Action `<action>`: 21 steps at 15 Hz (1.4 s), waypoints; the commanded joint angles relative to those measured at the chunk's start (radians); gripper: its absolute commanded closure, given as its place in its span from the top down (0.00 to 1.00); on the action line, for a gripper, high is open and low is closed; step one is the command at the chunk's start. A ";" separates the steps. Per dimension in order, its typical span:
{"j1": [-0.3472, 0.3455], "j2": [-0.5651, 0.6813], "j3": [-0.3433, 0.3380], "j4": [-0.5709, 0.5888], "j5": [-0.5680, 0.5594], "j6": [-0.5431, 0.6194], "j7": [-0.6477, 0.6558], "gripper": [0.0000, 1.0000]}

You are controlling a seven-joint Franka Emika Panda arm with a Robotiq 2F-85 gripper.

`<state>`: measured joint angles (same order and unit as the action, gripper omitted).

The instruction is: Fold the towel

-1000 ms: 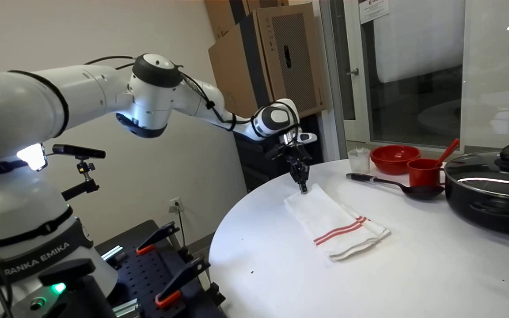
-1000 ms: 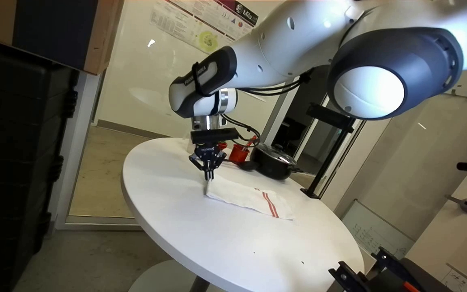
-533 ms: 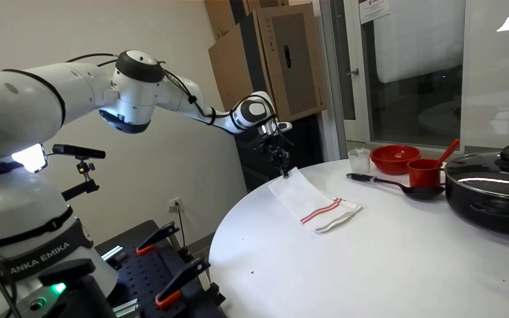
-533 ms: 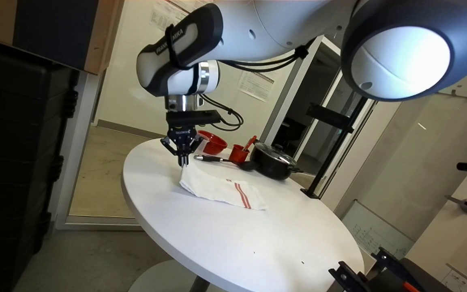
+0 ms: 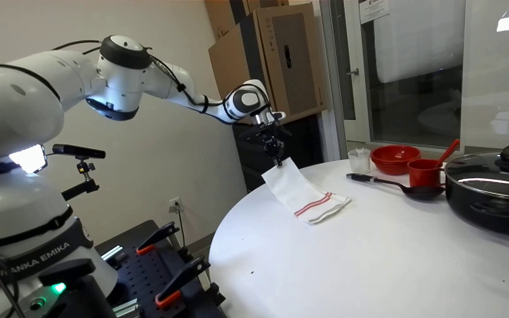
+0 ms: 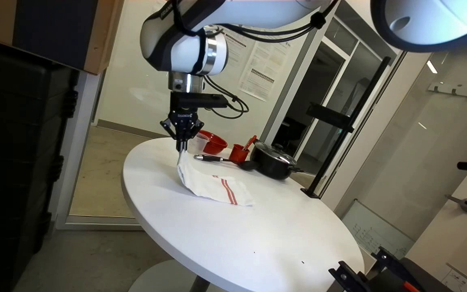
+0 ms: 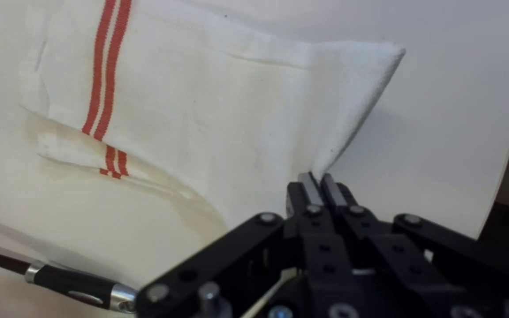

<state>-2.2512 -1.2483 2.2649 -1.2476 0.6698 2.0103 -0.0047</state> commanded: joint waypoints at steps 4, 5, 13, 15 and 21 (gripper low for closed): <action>-0.051 0.114 -0.100 -0.155 -0.019 -0.097 -0.176 0.01; -0.063 0.112 -0.116 -0.157 -0.030 -0.118 -0.183 0.01; -0.129 0.061 -0.138 -0.144 -0.120 -0.202 -0.211 0.01; -0.142 0.038 -0.131 -0.129 -0.154 -0.216 -0.201 0.01; -0.148 -0.015 -0.132 -0.101 -0.230 -0.225 -0.186 0.01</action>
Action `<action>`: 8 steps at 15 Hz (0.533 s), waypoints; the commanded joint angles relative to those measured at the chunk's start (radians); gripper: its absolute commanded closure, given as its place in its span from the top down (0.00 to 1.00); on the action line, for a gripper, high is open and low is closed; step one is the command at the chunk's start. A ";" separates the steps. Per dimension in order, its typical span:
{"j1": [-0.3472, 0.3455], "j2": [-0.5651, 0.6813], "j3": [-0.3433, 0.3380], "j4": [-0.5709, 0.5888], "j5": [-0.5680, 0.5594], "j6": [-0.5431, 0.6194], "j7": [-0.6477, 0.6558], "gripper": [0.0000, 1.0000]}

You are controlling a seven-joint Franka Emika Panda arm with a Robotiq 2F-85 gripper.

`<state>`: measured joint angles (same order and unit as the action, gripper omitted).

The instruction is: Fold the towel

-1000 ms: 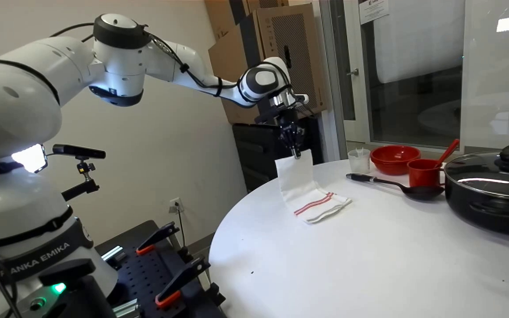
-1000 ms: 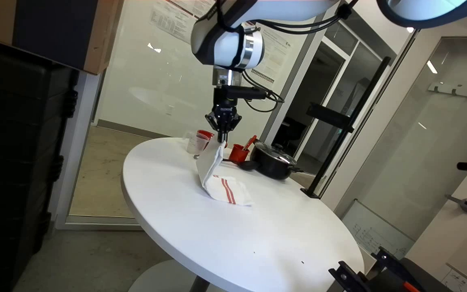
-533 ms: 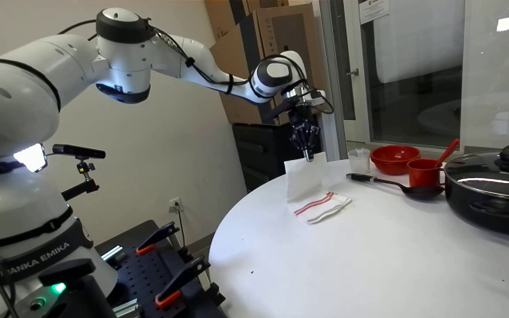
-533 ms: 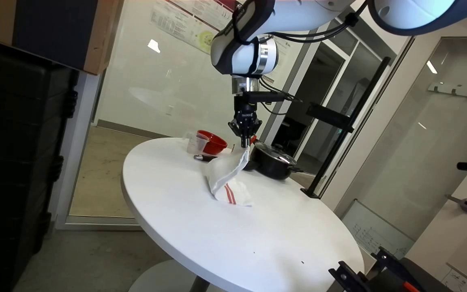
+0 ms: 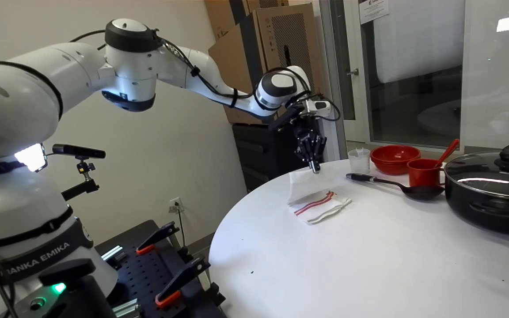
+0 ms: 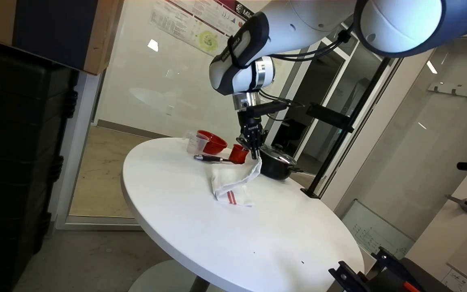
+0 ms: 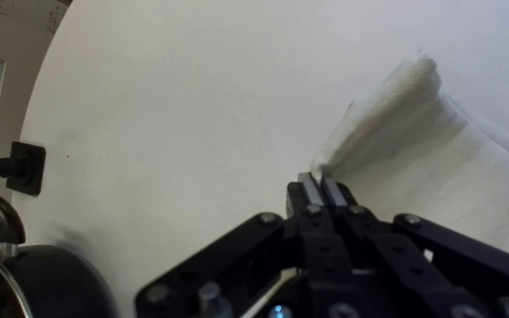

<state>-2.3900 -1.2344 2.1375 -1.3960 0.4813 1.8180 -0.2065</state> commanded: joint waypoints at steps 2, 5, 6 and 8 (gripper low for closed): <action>-0.005 -0.039 -0.009 0.058 -0.061 -0.032 0.020 0.01; 0.000 -0.051 -0.015 0.079 -0.089 -0.031 0.031 0.01; 0.003 -0.052 -0.015 0.084 -0.096 -0.031 0.033 0.01; 0.012 -0.050 -0.016 0.090 -0.103 -0.024 0.035 0.01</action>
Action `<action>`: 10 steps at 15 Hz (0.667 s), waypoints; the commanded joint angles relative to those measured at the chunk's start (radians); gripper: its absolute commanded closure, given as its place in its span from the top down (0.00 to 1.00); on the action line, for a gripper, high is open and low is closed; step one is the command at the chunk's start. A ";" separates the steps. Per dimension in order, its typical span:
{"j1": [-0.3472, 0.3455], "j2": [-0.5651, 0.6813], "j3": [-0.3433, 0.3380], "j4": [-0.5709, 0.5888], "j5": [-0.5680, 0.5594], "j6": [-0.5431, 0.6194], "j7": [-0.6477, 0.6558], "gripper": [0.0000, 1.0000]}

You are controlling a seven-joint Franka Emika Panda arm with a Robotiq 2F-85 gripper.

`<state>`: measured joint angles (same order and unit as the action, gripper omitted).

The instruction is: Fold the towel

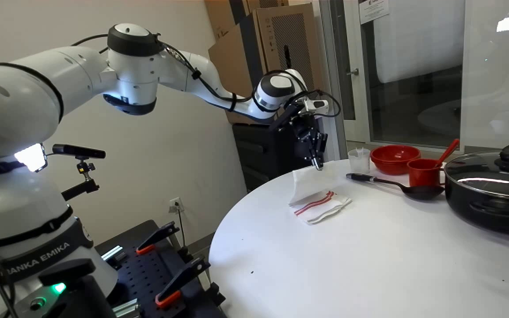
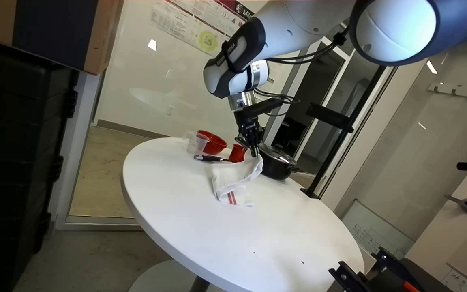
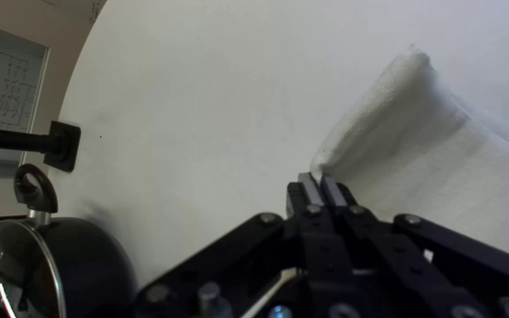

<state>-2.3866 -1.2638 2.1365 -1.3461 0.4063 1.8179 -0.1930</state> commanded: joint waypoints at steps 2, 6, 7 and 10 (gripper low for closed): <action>0.032 -0.012 -0.012 0.035 -0.027 -0.009 0.017 0.01; 0.111 -0.008 -0.004 0.013 -0.025 0.028 0.009 0.01; 0.130 -0.011 -0.003 0.014 -0.027 0.031 0.007 0.01; 0.186 -0.016 -0.002 0.011 -0.027 0.036 0.006 0.01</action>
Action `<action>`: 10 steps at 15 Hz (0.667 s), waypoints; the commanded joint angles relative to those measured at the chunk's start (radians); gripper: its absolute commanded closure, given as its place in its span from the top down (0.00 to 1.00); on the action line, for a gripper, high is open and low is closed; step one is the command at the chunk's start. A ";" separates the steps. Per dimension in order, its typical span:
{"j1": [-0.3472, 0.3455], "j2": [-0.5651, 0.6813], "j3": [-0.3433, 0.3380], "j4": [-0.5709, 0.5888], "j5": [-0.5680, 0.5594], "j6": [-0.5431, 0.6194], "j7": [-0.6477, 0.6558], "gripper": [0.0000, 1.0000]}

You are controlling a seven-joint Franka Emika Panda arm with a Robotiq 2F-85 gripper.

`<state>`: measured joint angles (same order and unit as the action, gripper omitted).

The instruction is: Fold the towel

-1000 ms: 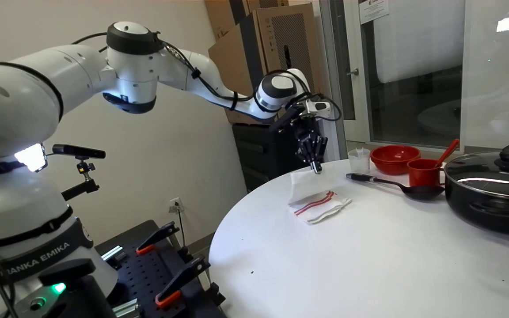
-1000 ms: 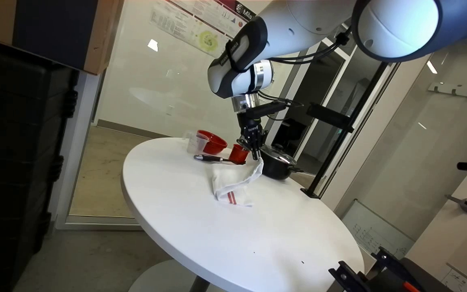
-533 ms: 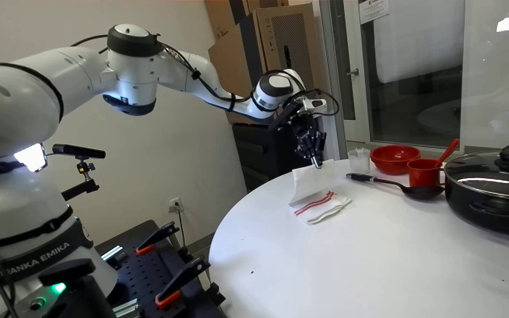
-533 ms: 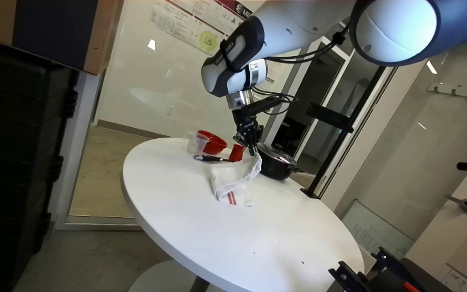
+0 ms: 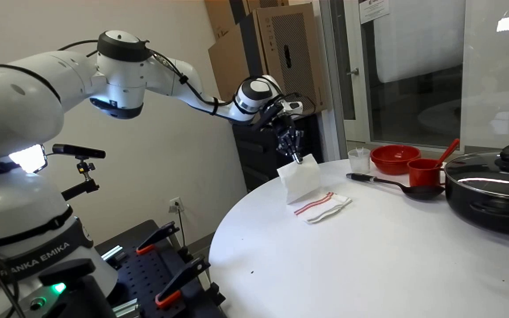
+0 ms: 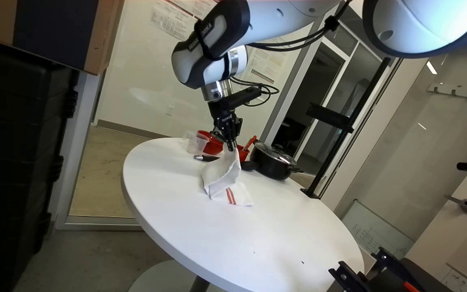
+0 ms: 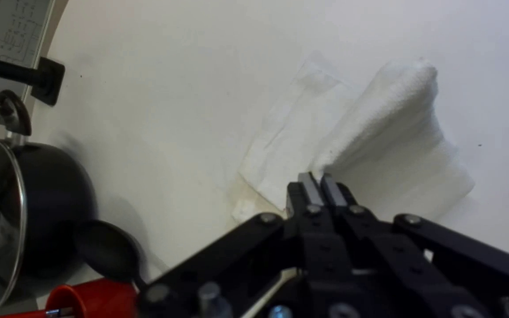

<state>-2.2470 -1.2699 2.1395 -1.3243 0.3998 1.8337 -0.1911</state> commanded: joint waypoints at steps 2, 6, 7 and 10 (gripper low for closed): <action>0.074 -0.009 -0.008 -0.012 -0.018 0.024 0.001 0.01; 0.116 -0.003 -0.008 -0.009 -0.008 0.037 0.007 0.01; 0.126 -0.004 -0.007 -0.007 -0.009 0.042 0.008 0.01; 0.153 -0.003 -0.006 -0.003 -0.008 0.055 0.012 0.01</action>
<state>-2.1210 -1.2744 2.1394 -1.3263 0.3998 1.8741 -0.1911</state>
